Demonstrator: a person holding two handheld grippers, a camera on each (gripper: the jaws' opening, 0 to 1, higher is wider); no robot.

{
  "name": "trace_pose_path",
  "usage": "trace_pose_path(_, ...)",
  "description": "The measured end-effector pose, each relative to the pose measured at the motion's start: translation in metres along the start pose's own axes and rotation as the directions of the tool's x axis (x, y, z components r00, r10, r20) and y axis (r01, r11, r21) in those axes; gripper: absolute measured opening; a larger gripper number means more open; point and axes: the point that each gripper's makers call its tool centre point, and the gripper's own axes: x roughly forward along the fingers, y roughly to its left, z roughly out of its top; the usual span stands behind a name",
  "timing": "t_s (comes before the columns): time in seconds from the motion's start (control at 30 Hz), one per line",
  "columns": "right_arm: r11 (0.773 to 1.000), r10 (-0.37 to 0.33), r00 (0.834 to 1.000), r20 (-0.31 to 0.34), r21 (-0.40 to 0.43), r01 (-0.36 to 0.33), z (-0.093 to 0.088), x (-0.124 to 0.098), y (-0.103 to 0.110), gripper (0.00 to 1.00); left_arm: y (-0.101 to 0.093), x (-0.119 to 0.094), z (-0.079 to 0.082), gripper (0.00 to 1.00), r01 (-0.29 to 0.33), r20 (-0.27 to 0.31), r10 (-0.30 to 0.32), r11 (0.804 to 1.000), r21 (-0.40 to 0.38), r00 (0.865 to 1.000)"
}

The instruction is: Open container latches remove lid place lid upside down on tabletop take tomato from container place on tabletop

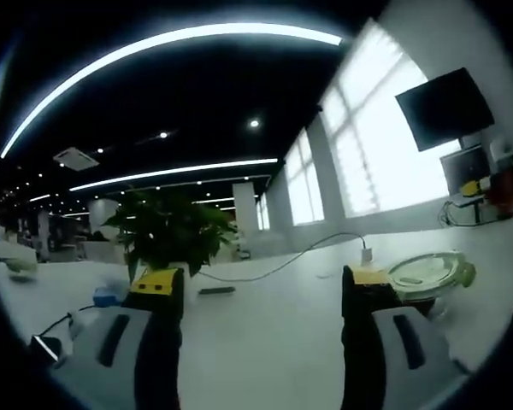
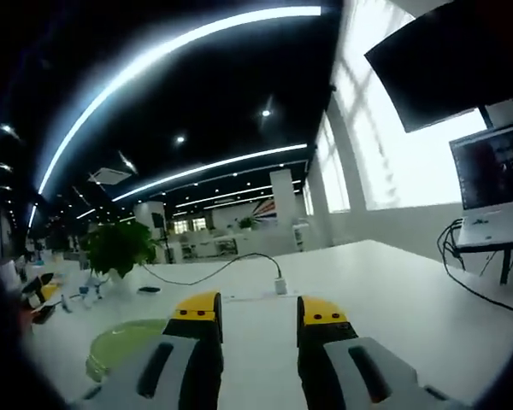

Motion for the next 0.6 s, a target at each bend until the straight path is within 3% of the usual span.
trace_pose_path(0.33, 0.997, 0.066, 0.997, -0.049, -0.028, -0.067, -0.018, 0.014, 0.029, 0.29, -0.003, 0.002, 0.004, 0.69, 0.007, 0.002, -0.007, 1.0, 0.009, 1.0)
trace_pose_path(0.6, 0.995, 0.103, 0.988, -0.119, 0.026, -0.1, -0.054, 0.017, 0.051, 0.29, -0.002, 0.001, 0.006, 0.65, -0.009, 0.005, 0.009, 1.0, 0.01, 1.0)
